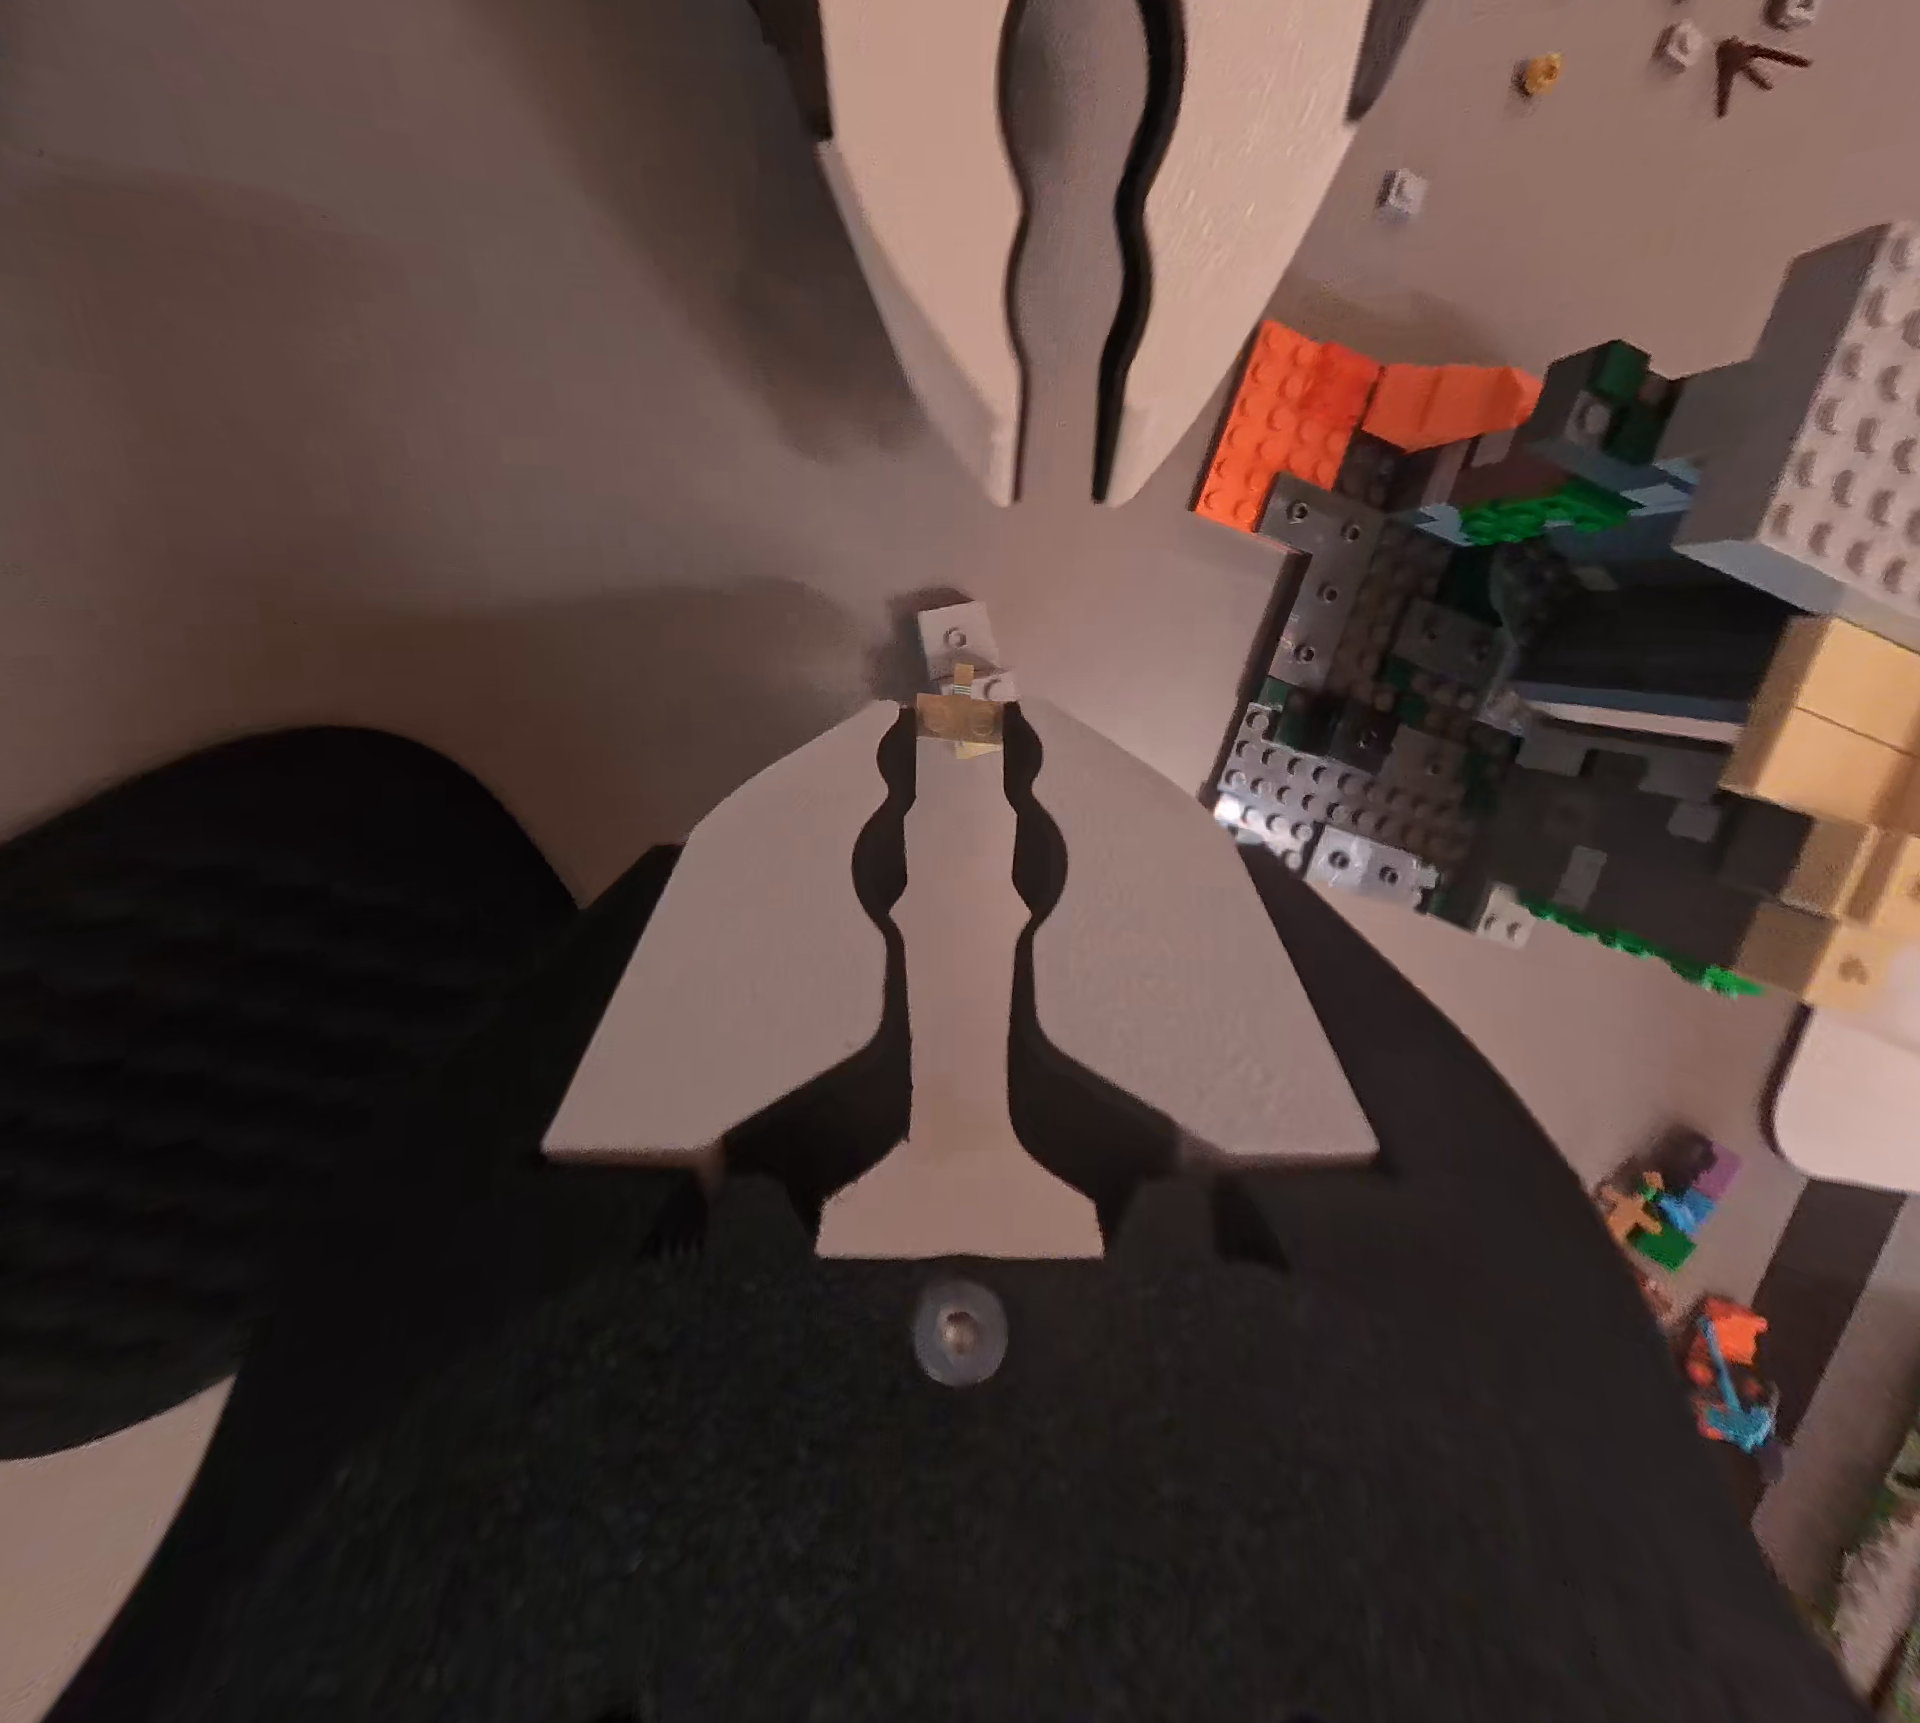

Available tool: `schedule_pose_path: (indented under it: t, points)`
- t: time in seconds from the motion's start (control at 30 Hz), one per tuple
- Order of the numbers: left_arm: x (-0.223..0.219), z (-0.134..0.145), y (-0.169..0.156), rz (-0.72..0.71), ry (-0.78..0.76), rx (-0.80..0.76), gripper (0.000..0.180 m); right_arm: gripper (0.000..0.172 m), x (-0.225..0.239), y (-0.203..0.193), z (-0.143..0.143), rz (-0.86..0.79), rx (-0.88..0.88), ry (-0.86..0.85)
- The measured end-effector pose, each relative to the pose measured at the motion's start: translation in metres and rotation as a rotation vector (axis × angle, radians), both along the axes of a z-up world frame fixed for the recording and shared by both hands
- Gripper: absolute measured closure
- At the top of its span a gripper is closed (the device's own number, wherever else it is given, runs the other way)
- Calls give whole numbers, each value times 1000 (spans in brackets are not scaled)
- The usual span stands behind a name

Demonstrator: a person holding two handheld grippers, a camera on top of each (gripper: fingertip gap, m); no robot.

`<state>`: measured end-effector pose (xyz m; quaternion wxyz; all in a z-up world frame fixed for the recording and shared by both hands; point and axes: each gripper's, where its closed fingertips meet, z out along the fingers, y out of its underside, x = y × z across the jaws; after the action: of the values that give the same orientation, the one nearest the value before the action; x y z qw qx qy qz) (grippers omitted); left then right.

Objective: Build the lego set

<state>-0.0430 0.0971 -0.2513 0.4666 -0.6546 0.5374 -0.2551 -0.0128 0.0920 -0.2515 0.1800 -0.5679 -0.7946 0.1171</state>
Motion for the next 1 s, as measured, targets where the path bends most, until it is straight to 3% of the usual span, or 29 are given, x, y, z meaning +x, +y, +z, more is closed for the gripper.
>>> schedule_pose_path:
  t: [0.13, 0.47, 0.77, 1.0]
  points:
    - [8, -24, -5, -14, 82, -89, 157, 156, -4, 4, -13, 67, -24, -2]
    - [23, -44, -2, 12, 141, -222, 151, 156, -4, 6, -26, 128, -91, 17]
    - [30, -51, 2, 22, 182, -242, 153, 156, -2, 9, -26, 156, -103, 7]
    - [31, -52, 7, 27, 202, -214, 164, 156, -2, 10, -26, 152, -123, 25]
